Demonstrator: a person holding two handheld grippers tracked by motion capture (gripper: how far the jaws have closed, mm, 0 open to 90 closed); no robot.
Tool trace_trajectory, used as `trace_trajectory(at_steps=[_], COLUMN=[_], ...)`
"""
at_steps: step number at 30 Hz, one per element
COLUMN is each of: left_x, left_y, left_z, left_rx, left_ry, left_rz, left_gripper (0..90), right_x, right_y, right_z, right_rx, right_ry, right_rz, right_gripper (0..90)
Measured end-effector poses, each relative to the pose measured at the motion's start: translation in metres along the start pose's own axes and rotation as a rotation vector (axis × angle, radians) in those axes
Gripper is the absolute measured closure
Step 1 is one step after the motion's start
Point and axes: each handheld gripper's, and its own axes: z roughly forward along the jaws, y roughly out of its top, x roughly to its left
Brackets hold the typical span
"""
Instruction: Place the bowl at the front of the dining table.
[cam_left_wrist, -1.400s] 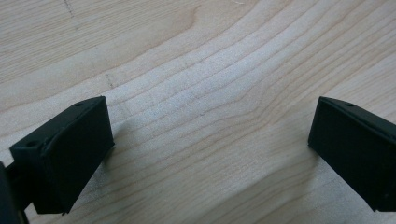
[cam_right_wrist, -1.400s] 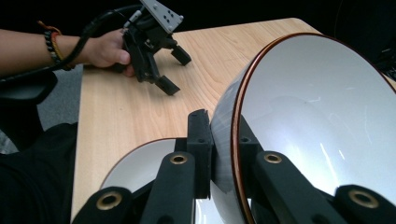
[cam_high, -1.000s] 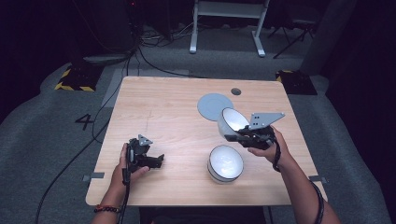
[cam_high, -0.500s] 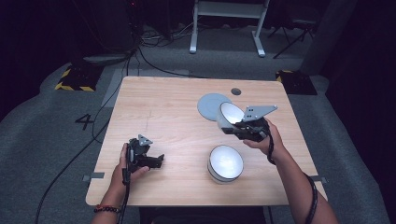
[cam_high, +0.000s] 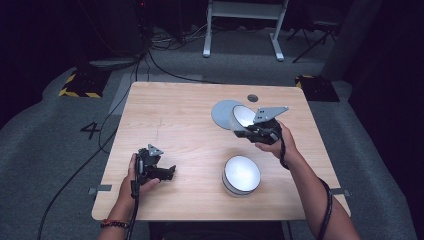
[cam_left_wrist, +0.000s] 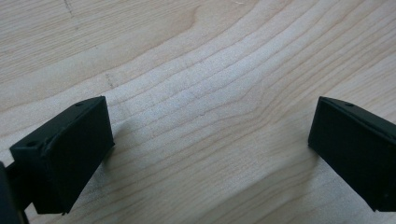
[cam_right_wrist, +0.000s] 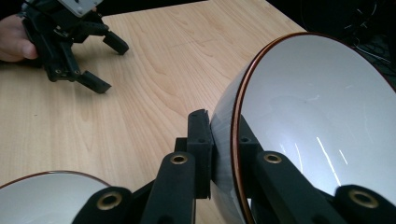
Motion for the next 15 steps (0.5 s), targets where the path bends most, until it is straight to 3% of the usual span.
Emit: trace_trajectory(at_steps=[15], left_x=[0.0], left_y=[0.0], left_z=[0.0], left_rx=[0.0], left_ry=[0.0], left_rz=[-0.002], left_gripper=[0.0], right_x=[-0.028], right_y=[0.0], right_z=[0.025], right_rx=[0.034], right_ry=[-0.04], right_rz=[0.031], right_gripper=[82.9])
